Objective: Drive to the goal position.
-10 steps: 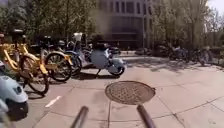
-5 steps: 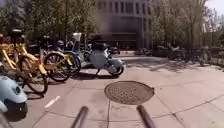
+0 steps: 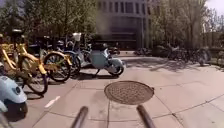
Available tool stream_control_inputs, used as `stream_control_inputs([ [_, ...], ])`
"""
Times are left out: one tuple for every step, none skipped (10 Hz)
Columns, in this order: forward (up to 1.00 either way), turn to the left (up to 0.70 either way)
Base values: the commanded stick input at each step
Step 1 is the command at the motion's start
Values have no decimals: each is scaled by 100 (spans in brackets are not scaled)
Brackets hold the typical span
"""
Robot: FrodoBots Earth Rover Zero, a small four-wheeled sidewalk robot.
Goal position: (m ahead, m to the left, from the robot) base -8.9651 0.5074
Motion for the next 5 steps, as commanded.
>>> stream_control_inputs([
  [0,-70],
  [0,-70],
  [0,-70],
  [0,-70],
  [0,-70],
])
